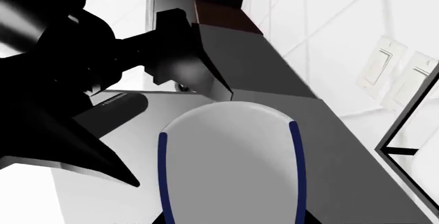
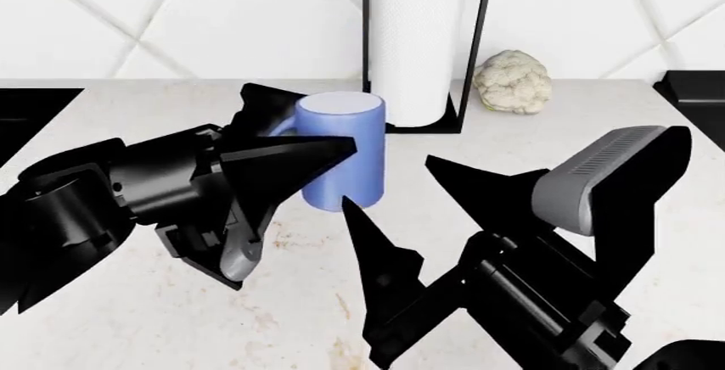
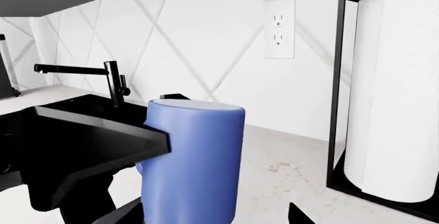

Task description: A wet mug is on the counter and needs to be dried. Pick it up and place it upside down in the open cabinet.

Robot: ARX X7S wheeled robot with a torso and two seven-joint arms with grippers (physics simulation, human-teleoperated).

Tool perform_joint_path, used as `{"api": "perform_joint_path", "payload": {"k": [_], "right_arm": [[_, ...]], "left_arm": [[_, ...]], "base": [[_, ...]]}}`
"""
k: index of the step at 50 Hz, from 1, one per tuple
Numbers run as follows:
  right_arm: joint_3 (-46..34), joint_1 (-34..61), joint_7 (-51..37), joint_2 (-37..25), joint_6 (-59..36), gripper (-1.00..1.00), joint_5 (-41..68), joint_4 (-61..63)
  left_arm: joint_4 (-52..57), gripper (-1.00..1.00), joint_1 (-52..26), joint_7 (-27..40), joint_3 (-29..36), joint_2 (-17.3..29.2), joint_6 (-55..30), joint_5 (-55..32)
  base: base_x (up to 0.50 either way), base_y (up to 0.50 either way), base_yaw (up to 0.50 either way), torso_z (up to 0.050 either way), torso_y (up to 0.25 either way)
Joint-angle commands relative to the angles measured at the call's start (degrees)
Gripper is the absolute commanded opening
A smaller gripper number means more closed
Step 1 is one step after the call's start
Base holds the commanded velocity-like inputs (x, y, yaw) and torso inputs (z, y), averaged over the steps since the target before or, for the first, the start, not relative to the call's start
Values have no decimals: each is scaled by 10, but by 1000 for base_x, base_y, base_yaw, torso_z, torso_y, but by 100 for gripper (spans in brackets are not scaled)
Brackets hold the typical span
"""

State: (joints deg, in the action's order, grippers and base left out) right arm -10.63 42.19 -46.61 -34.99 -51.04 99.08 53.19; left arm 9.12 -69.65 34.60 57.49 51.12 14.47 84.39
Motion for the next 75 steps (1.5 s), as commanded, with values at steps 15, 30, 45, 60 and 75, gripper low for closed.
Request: {"api": "perform_joint_path", "payload": {"k": [15,30,45,60,75], "right_arm": [[-16,9,-7,11,3,100,3,0],[-14,-4,10,19,9,100,-8,-4],[-18,-13,23,28,13,100,-19,-10],[-22,-22,33,33,14,100,-32,-16],[-26,-31,35,35,17,-100,-37,-22]], "left_arm": [[23,-100,-9,-7,-13,3,4,-26],[35,-100,-11,-13,-14,-2,5,-32],[65,-100,-4,-18,-16,-3,2,-44],[73,-100,-13,-21,-22,-6,3,-54],[73,-100,-16,-17,-28,-7,-2,-57]], "base": [[0,0,0,0,0],[0,0,0,0,0],[0,0,0,1,0],[0,0,0,0,0],[0,0,0,0,0]]}}
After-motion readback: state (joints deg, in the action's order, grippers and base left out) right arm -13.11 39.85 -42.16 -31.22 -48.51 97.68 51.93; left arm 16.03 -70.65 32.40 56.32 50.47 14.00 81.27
